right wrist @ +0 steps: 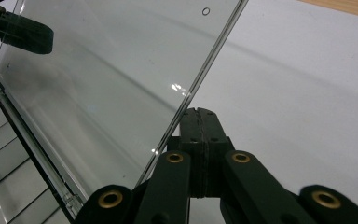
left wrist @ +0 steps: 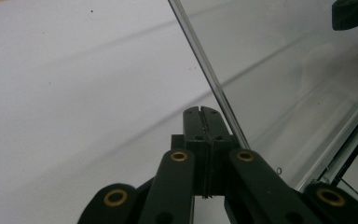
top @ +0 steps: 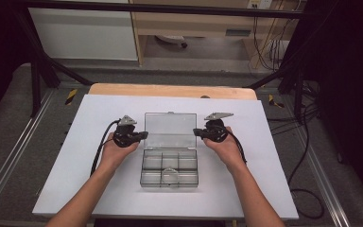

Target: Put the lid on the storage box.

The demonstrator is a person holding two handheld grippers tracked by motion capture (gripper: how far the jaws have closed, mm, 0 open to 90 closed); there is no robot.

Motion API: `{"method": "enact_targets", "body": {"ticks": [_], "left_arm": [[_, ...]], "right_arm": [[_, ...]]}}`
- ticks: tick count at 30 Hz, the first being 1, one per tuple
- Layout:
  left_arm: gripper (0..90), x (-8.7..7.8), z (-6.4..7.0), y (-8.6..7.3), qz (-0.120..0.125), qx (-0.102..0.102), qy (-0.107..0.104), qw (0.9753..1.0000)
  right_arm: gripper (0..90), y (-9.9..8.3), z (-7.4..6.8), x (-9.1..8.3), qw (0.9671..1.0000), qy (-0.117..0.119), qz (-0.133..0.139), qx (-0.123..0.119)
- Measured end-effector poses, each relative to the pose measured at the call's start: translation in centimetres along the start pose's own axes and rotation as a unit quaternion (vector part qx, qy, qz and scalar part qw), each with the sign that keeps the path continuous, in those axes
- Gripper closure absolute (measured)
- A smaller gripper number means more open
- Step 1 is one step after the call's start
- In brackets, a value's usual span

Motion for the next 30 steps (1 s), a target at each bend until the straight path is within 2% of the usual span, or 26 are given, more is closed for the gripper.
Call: {"method": "enact_targets", "body": {"ticks": [30], "left_arm": [[89.9, -1.2, 0.3, 1.2, 0.013, 0.003, 0.001, 0.9999]], "right_arm": [[90.0, 1.2, -0.6, -1.3, 0.9997, -0.002, 0.011, -0.021]]}}
Point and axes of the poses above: each handheld gripper's, and its own axes: x roughly forward along the jaws, y roughly out of its top, z roughly to its right, the point moved 10 cm from there along x, roughly forward along the jaws, and after that the axes turned 1 degree about z, right-handed, at the moved point
